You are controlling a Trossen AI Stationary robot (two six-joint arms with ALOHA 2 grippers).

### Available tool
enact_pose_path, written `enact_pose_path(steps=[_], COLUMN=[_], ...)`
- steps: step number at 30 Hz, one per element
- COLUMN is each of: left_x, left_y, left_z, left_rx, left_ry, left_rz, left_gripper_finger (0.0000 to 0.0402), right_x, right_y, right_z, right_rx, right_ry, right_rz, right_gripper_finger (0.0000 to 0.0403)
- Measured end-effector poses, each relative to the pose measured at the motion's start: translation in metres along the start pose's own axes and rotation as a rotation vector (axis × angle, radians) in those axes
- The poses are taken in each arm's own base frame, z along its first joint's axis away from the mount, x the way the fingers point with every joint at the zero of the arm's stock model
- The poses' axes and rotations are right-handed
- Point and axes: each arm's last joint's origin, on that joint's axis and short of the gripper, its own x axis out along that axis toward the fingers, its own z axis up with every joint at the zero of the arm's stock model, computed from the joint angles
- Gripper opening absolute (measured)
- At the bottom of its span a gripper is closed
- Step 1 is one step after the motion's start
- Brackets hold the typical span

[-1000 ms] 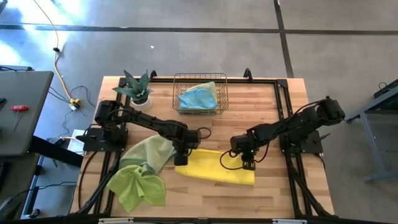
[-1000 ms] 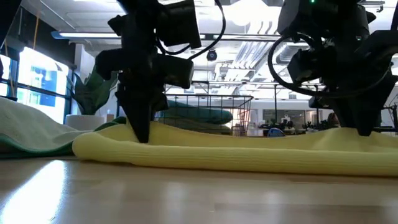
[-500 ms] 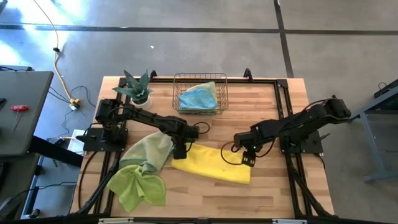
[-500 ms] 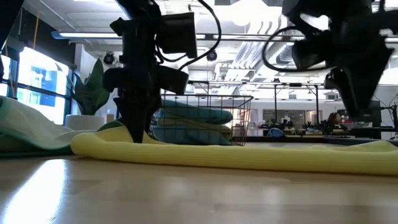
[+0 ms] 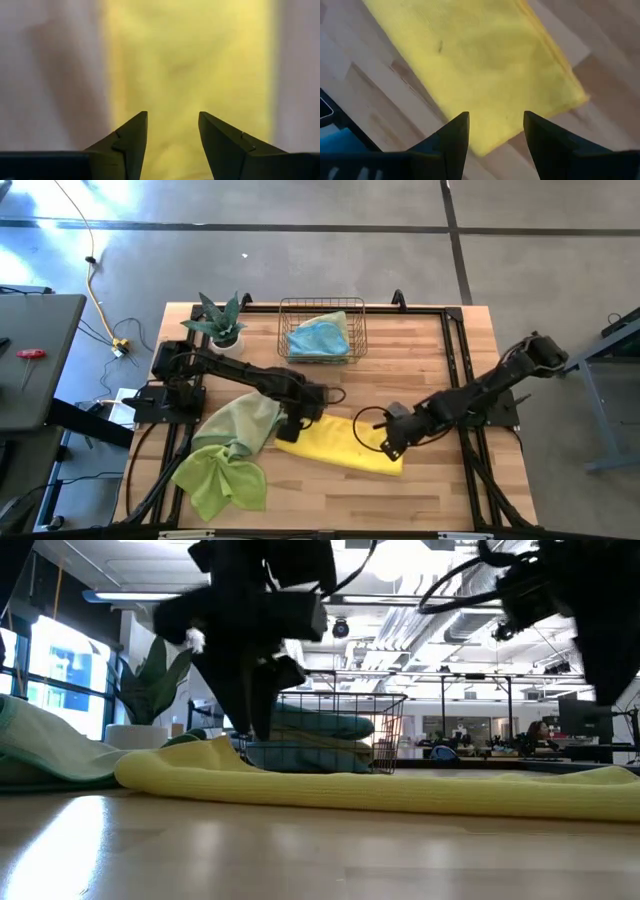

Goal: Fold microfiber towels
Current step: Fold the yellow microfiber cloth

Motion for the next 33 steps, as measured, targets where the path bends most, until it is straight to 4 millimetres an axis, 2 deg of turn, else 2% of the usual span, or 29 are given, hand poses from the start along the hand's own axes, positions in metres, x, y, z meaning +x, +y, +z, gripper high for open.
enact_pose_path(steps=[3,6,10,14,17,21,27,33], left_x=[0.001,0.002,0.011,0.024,0.034,0.042,0.046,0.052], left_y=[-0.012,-0.021,-0.031,-0.038,-0.039,-0.037,-0.034,-0.029], left_z=[0.006,0.010,0.007,-0.001,-0.005,-0.004,0.004,0.012], left_rx=[0.081,0.088,0.075,0.054,0.006,-0.045,-0.055,-0.092], left_ry=[-0.052,-0.076,-0.065,-0.061,-0.096,-0.180,-0.254,-0.336], left_rz=[-0.070,-0.059,-0.008,-0.008,0.002,0.034,0.120,0.115], left_gripper_finger=[0.0166,0.0166,0.0165,0.0165,0.0165,0.0165,0.0165,0.0165], right_x=[0.001,0.007,0.016,0.018,0.017,0.018,0.020,0.022], right_y=[0.004,0.005,0.009,0.010,0.010,0.003,-0.007,-0.010], right_z=[-0.017,-0.037,-0.064,-0.082,-0.087,-0.087,-0.086,-0.085], right_rx=[0.073,0.188,0.365,0.457,0.489,0.527,0.582,0.583], right_ry=[-0.018,-0.044,-0.119,-0.230,-0.274,-0.290,-0.313,-0.297], right_rz=[0.001,0.032,0.179,0.315,0.341,0.290,0.198,0.152], right_gripper_finger=[0.0181,0.0181,0.0181,0.0181,0.0181,0.0181,0.0181,0.0181])
